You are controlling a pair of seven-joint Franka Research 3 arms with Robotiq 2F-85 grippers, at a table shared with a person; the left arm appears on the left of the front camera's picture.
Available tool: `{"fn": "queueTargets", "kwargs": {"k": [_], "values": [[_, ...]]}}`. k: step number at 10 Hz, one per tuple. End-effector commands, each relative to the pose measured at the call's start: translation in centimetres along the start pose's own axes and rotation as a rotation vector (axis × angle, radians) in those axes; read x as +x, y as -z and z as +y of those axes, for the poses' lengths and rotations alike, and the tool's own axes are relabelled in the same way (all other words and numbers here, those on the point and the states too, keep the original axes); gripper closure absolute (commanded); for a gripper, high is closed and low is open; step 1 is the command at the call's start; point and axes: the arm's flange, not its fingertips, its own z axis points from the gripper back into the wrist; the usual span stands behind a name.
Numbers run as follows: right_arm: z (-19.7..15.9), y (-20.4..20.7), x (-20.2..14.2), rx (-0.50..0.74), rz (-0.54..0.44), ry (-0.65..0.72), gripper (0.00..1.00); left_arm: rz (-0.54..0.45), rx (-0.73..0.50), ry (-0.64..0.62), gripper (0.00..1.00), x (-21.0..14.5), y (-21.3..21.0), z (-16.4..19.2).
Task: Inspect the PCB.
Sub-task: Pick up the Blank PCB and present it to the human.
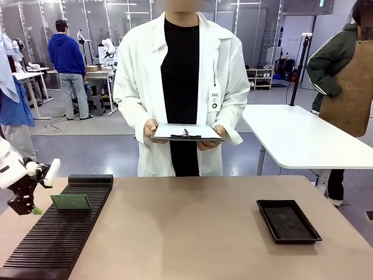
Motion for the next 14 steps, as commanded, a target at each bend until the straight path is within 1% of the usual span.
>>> {"fn": "queueTargets", "kwargs": {"k": [1, 5, 8, 11, 12, 13, 14], "values": [[0.1, 0.0, 0.0, 0.01, -0.008, -0.005, 0.0, 0.044, -0.001, 0.02, 0.0, 0.2, 1.1, 1.3], [0.1, 0.0, 0.0, 0.01, -0.008, -0.005, 0.0, 0.09, -0.05, 0.026, 0.0, 0.8, 3.7, 2.6], [0.1, 0.0, 0.0, 0.01, -0.008, -0.005, 0.0, 0.129, -0.064, 0.038, 0.0, 1.4, 5.3, 3.5], [0.1, 0.0, 0.0, 0.01, -0.008, -0.005, 0.0, 0.163, -0.105, 0.044, 0.0, 1.4, 6.8, 3.6], [0.1, 0.0, 0.0, 0.01, -0.008, -0.005, 0.0, 0.167, -0.101, 0.044, 0.47, 1.3, 6.8, 3.6], [0.1, 0.0, 0.0, 0.01, -0.008, -0.005, 0.0, 0.174, -0.102, 0.044, 0.59, 1.3, 6.9, 3.6], [0.1, 0.0, 0.0, 0.01, -0.008, -0.005, 0.0, 0.172, -0.106, 0.045, 1.0, 1.3, 6.9, 3.6]]}}
